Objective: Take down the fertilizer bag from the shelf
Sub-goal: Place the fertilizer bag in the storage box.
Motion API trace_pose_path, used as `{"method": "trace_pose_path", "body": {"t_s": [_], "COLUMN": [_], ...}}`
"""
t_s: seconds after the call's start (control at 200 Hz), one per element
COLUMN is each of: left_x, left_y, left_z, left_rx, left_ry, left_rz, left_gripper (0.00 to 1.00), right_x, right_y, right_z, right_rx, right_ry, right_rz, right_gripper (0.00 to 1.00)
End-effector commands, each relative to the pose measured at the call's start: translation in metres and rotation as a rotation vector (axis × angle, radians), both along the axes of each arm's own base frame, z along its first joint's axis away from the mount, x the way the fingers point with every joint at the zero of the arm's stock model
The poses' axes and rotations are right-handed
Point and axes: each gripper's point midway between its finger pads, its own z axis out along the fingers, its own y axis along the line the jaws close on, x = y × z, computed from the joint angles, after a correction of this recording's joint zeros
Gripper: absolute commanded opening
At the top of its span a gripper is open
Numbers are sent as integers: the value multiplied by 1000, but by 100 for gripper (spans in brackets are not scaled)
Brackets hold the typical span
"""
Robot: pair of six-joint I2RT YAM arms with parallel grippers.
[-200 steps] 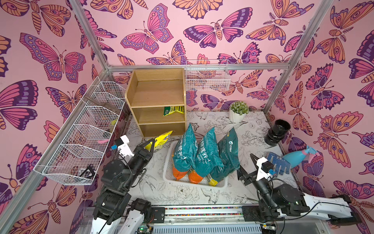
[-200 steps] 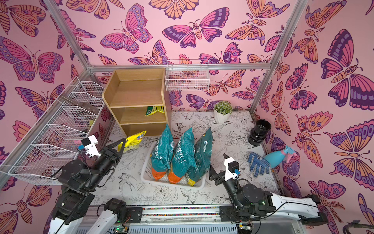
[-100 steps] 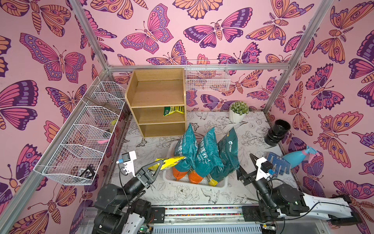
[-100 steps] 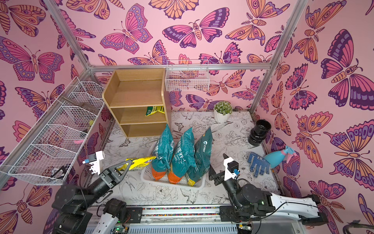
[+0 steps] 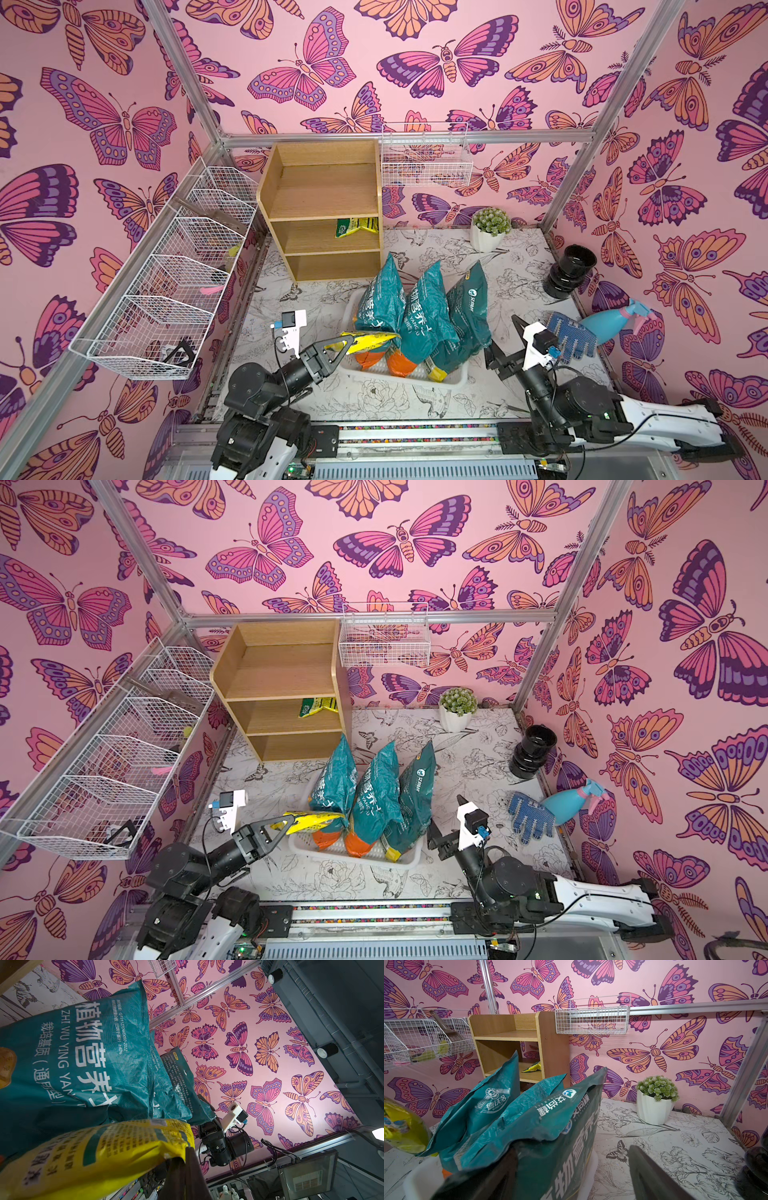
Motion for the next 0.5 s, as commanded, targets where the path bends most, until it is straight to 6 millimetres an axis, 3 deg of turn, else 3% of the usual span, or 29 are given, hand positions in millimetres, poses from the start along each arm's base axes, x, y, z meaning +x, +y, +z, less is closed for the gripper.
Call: {"method": "trace_pose_path", "body": {"t_s": [0.0, 0.295, 0.396, 0.491], "left_x": [-8, -7, 6, 30], "left_y": [-8, -52, -70, -70], "left_z": [22, -2, -11, -24], "left_rx": [-48, 30, 54, 73], "left_ry": [-117, -151, -196, -174], "left_rz": [-61, -145, -118, -12], "left_gripper": [0, 0, 0, 0], "right_x": [2, 3, 3, 2], "right_y": [-2, -3, -4, -3], "right_z": [1, 1, 1, 0], "right_rx": [-5, -7, -4, -2], "right_ry": [1, 0, 2, 4], "right_rz": [-16, -24, -23, -14], "right_gripper": [87, 88, 88, 88]}}
